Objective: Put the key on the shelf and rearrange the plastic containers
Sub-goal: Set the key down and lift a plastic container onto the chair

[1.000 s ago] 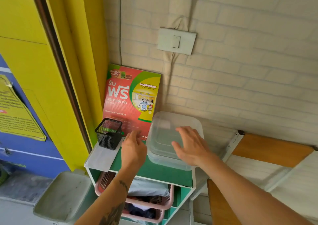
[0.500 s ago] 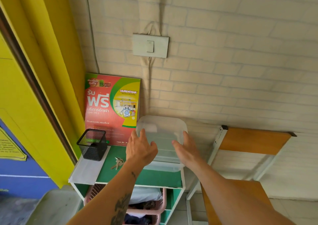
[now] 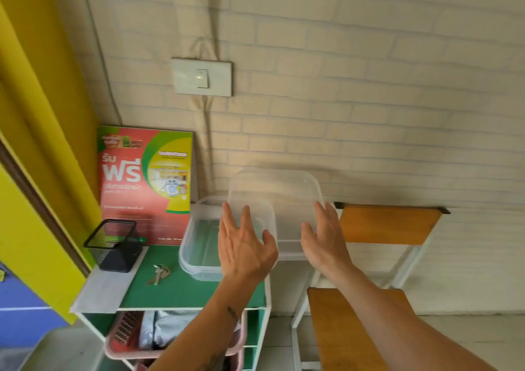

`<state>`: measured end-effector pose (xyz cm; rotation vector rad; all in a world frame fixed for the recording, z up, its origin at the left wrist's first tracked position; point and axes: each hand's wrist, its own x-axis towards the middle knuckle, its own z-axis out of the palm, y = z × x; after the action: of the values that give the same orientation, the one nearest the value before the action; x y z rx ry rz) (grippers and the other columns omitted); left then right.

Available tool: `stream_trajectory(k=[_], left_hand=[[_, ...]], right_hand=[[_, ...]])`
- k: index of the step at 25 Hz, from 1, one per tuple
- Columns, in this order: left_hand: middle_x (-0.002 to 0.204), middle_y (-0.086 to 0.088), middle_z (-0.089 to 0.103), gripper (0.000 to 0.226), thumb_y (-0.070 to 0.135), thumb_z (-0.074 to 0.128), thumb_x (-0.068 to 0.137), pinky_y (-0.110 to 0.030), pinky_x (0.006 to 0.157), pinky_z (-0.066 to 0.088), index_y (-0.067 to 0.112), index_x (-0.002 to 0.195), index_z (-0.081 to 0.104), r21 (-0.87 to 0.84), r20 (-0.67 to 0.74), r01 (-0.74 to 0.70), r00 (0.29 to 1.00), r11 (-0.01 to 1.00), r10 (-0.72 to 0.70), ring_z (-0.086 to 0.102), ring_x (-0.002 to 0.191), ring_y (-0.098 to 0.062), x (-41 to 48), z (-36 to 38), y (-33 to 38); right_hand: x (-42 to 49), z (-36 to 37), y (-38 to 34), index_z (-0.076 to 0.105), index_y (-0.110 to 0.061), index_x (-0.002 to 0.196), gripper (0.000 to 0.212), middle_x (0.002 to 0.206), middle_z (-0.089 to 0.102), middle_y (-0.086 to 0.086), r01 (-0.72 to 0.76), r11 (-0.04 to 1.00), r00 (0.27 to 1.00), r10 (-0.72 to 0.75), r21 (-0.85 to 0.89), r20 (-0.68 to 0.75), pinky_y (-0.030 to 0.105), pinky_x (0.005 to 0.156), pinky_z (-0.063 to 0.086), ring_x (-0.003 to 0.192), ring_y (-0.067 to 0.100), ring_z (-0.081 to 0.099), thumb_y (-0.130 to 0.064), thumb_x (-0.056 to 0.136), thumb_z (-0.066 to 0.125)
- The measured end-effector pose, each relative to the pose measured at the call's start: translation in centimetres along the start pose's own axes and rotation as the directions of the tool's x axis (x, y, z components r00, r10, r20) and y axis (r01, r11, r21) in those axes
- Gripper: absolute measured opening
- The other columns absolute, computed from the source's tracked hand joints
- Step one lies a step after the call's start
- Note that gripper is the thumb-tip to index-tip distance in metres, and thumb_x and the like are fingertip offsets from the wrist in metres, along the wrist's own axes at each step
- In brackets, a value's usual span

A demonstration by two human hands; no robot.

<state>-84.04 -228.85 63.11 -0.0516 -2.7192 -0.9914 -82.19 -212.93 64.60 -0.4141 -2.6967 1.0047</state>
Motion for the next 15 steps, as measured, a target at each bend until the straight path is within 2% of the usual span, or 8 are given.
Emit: stream_trajectory(k=[2,4,7,11,13,15], left_hand=[[0.163,-0.016,0.005,0.073,0.045,0.045,0.084,-0.041,0.118,0.023,0.020,0.149,0.025,0.010,0.035,-0.042,0.999,0.999,0.042,0.015,0.147,-0.033,-1.8,2.4,3.2],[0.164,-0.013,0.001,0.074,0.048,0.041,0.085,-0.041,0.119,0.020,0.020,0.150,0.020,0.047,0.098,-0.070,0.993,0.996,0.066,0.012,0.148,-0.032,-3.9,5.3,6.2],[0.164,-0.010,-0.003,0.074,0.049,0.039,0.087,-0.041,0.120,0.018,0.020,0.151,0.017,0.093,0.206,-0.083,0.976,0.992,0.063,0.009,0.149,-0.030,-7.2,9.5,9.5],[0.164,-0.011,0.007,0.069,0.045,0.041,0.089,-0.042,0.117,0.028,0.018,0.150,0.023,0.153,0.353,-0.079,0.936,0.985,0.020,0.018,0.147,-0.029,-10.7,15.6,12.5],[0.163,-0.010,0.012,0.066,0.043,0.043,0.090,-0.044,0.113,0.034,0.019,0.148,0.025,0.189,0.431,-0.070,0.902,0.979,-0.019,0.025,0.144,-0.031,-12.0,19.1,13.2],[0.163,-0.009,0.013,0.063,0.042,0.045,0.091,-0.045,0.112,0.036,0.020,0.147,0.026,0.219,0.498,-0.053,0.865,0.974,-0.064,0.027,0.143,-0.031,-13.2,22.4,12.8]], right_hand=[[-1.0,-2.5,3.5,0.010,-0.024,0.155,0.062,0.165,-0.003,-0.002,-0.024,0.999,0.999,0.023,-0.035,-0.027,0.046,0.119,0.023,0.150,0.022,0.007,-0.033,0.101,0.037],[-2.0,-4.8,7.5,0.009,-0.023,0.155,0.063,0.165,0.001,0.000,-0.055,0.996,0.998,0.053,-0.073,-0.028,0.049,0.116,0.029,0.149,0.025,0.015,-0.030,0.100,0.037],[-3.5,-7.3,13.4,0.010,-0.018,0.155,0.064,0.165,0.001,0.005,-0.147,0.981,0.989,0.145,-0.124,-0.023,0.046,0.119,0.023,0.149,0.028,0.012,-0.030,0.099,0.038],[-5.3,-8.8,22.0,0.012,-0.011,0.155,0.063,0.165,0.001,0.010,-0.242,0.961,0.967,0.251,-0.135,0.051,0.041,0.119,0.015,0.150,0.026,0.007,-0.029,0.099,0.035],[-5.9,-8.5,26.5,0.015,-0.011,0.154,0.061,0.164,0.004,0.010,-0.308,0.942,0.940,0.323,-0.137,0.106,0.042,0.119,0.021,0.149,0.029,0.013,-0.028,0.099,0.035],[-6.4,-7.5,30.4,0.025,-0.012,0.148,0.053,0.158,0.020,0.013,-0.340,0.930,0.923,0.358,-0.138,0.139,0.048,0.109,0.039,0.138,0.033,0.031,-0.023,0.098,0.038]])
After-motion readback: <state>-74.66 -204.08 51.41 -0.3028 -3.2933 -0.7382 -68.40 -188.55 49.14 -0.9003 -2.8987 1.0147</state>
